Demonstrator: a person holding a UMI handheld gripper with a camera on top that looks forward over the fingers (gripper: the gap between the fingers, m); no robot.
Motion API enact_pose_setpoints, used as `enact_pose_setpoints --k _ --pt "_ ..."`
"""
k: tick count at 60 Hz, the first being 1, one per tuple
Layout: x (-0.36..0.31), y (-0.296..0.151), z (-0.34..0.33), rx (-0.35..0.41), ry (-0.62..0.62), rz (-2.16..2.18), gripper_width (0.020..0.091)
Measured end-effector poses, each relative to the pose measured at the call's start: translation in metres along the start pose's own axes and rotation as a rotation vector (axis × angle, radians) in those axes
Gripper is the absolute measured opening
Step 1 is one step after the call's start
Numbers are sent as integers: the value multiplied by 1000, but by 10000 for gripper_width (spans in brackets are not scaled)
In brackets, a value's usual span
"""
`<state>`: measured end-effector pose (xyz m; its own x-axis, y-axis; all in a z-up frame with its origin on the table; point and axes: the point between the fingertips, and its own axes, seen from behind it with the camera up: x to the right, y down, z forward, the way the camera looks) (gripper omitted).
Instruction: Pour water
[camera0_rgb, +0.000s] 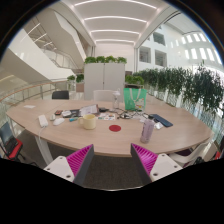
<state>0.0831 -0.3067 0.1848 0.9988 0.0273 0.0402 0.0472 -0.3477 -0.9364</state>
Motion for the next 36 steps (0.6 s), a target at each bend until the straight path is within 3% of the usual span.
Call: enact_pose_setpoints --k 5,10,23,36 --pt "6 3 7 -2 2 -3 816" --pt "1 1 34 46 -8 25 819" --pt "94 16 134 128 30 73 817" --pt "178 30 250 114 61 152 822"
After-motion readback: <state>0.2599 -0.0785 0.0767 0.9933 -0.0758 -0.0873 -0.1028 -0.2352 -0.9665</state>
